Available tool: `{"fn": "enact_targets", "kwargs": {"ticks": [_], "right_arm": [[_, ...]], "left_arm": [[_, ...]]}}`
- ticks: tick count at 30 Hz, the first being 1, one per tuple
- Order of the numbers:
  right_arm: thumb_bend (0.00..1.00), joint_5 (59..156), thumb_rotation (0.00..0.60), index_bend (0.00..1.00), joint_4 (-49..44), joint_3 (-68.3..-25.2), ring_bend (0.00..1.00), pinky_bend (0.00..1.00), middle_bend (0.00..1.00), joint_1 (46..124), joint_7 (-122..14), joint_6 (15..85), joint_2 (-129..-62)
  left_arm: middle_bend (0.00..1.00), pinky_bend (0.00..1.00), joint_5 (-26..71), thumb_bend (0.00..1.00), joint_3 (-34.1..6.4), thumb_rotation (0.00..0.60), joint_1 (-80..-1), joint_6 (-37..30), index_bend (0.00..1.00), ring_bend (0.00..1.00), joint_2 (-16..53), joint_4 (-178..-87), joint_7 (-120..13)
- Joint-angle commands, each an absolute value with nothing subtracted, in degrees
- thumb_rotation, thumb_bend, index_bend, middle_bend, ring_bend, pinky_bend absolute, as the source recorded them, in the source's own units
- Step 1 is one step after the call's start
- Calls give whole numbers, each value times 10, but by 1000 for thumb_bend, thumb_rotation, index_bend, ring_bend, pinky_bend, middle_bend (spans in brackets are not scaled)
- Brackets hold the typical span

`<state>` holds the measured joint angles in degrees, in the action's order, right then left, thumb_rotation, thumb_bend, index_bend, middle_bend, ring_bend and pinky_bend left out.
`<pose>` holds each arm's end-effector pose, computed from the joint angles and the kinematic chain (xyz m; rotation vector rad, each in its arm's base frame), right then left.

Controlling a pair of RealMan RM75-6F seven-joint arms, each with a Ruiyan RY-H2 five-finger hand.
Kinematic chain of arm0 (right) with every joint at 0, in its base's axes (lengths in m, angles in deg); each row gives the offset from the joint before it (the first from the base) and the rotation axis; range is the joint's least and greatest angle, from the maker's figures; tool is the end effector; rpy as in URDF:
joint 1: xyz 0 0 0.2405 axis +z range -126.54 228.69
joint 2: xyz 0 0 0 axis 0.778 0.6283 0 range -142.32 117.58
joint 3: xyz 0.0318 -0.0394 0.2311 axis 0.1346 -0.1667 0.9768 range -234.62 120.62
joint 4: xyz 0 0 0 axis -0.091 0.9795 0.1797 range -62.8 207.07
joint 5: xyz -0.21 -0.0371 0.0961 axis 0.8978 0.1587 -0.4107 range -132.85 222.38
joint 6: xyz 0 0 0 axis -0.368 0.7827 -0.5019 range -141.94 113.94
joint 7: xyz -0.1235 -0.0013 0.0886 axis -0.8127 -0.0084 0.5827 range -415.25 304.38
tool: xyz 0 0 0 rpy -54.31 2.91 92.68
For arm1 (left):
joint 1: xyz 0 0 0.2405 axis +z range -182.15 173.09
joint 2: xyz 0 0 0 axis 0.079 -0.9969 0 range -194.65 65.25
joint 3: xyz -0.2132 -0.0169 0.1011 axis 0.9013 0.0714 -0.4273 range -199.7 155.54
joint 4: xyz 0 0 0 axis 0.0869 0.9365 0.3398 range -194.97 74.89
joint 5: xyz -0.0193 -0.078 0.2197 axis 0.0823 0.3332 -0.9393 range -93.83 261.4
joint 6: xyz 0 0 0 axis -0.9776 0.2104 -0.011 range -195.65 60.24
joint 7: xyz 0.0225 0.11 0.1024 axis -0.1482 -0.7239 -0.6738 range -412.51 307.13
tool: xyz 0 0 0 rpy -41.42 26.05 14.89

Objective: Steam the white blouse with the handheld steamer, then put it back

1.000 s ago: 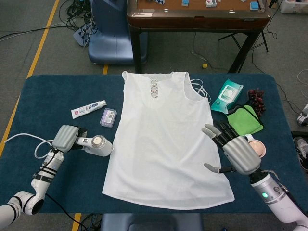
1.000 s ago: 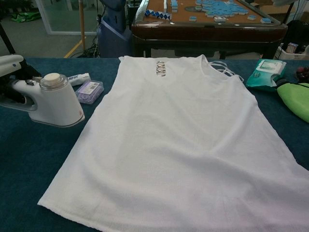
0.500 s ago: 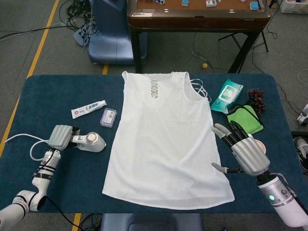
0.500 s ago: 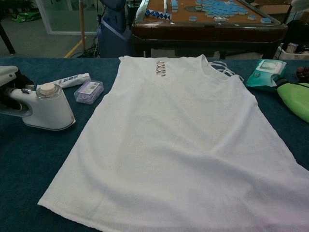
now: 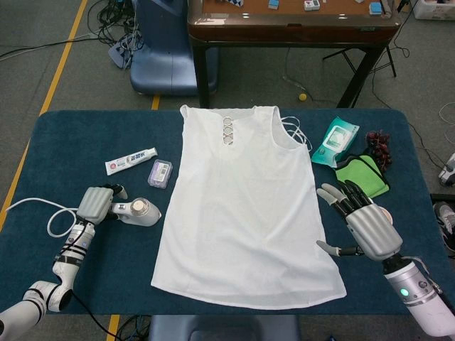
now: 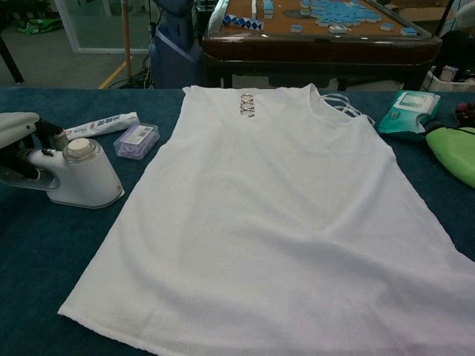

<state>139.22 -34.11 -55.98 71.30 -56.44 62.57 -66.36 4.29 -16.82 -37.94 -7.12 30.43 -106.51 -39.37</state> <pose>-0.2009 -0.2359 0.1245 1.7756 -0.7957 1.0793 -0.2916 0.3703 0.0052 -1.6290 -0.9261 -0.9038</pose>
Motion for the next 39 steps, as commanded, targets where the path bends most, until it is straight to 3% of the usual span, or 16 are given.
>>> {"fn": "enact_targets", "kwargs": {"ticks": [1,5,7,13,19,21,23,25,27,39], "right_arm": [[244,1394,306,0,-339,-558,0,0,101,712,-561,626,-664],[244,1395,306,0,-334,-556,0,0,102,712,-554,624,-665],[244,1395,306,0,-331,-555,0,0,102,711,-550,624,-666],[244,1393,305,0,-322,-551,0,0,102,708,-541,627,-667],[245,1375,310,0,-309,-549,0,0,102,696,-533,634,-669],[247,1367,354,0,-304,-551,0,0,102,691,-535,632,-671],[259,1358,427,0,-295,-552,0,0,102,685,-540,634,-678],[291,1350,546,0,-287,-553,0,0,105,677,-548,638,-688],[314,1342,592,0,-274,-553,0,0,117,668,-560,647,-701],[329,1306,600,0,-232,-557,0,0,132,610,-585,698,-749]], "left_arm": [[228,333,56,191,-164,600,-377,-85,210,218,289,-1096,-420],[98,257,70,162,-157,600,-375,-94,36,115,266,-1143,-450],[68,235,77,154,-154,600,-373,-96,3,89,256,-1165,-464],[52,192,96,153,-149,600,-364,-98,0,76,226,-1224,-500],[56,192,94,154,-141,600,-339,-49,35,91,196,-1271,-496],[77,202,91,153,-139,600,-329,-30,68,104,185,-1287,-493],[118,227,86,154,-137,600,-316,-1,121,135,173,-1305,-492],[148,238,83,154,-136,600,-302,23,162,157,163,-1320,-497],[160,239,86,154,-135,600,-287,47,183,161,151,-1340,-509],[165,239,92,153,-155,600,-198,160,207,161,109,-1455,-591]]}}
